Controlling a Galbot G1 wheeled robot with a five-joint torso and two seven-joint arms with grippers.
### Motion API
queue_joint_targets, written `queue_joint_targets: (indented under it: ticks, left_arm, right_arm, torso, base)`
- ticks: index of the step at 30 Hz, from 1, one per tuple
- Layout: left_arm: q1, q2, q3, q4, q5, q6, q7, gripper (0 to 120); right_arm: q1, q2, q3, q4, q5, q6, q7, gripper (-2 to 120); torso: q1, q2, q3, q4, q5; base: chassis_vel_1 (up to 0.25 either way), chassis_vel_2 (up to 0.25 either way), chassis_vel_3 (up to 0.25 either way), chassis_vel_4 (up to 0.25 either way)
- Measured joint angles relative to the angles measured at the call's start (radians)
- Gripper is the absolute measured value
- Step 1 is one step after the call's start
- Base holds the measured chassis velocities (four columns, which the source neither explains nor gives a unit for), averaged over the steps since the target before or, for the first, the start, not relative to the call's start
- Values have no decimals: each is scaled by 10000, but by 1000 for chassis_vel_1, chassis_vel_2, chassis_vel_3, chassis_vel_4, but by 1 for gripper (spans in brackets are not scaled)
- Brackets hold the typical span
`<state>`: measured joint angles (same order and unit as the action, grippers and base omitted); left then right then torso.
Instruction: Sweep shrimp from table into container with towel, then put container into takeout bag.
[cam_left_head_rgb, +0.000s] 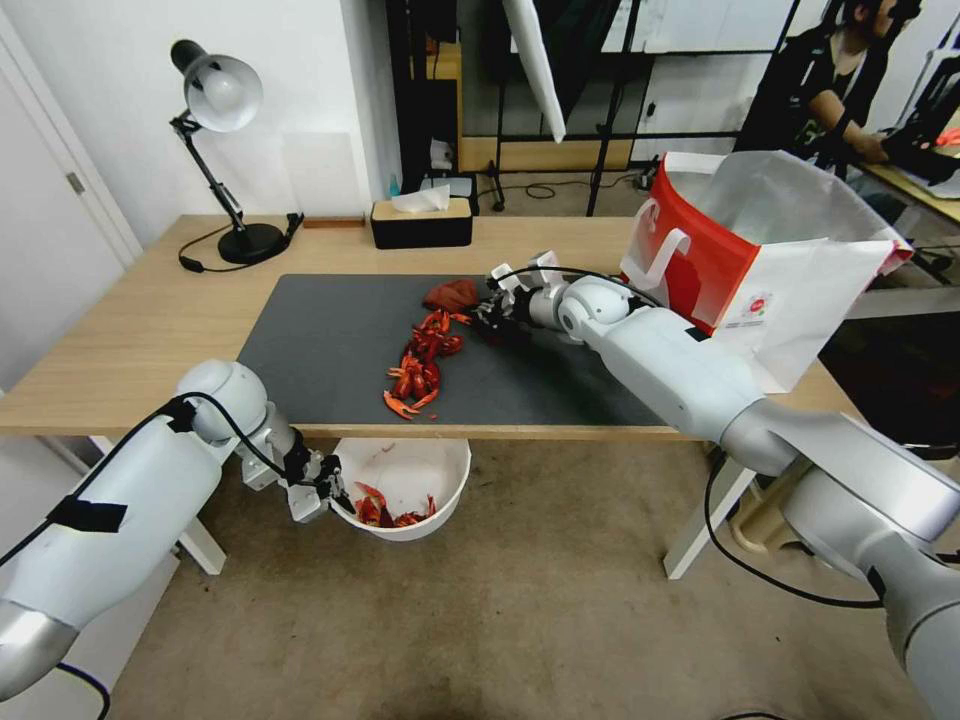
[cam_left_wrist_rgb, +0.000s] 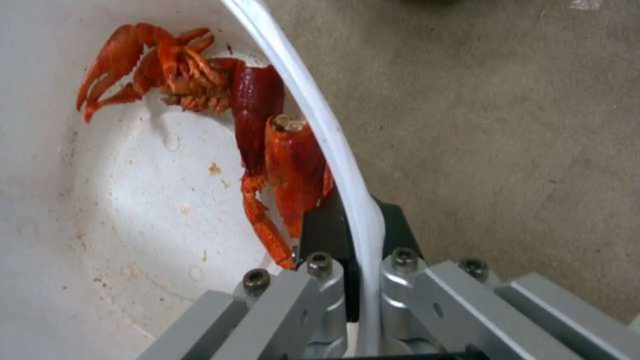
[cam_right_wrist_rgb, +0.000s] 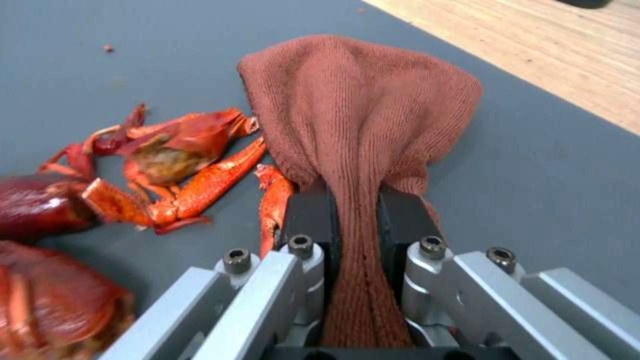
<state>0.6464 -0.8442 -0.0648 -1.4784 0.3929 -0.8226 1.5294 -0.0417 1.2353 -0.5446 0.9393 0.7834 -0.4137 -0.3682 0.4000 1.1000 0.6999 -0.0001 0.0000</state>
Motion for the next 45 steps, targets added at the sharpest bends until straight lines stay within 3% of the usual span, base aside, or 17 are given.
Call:
queue_joint_targets:
  ticks: [28,45]
  left_arm:
    - [244,406,-323,-110,-294,0,-2,0]
    - [183,317,-323,-231,-286,0,-2,0]
  right_arm:
    - [282,-90,-1194,1217,467,-265,-57,8]
    - [248,-589,-1444,2395,931,-493,255,8]
  torso:
    - [0,0,0,2,-1]
    - [0,0,0,1,0]
  base:
    - [0,0,0,0]
    - [0,0,0,0]
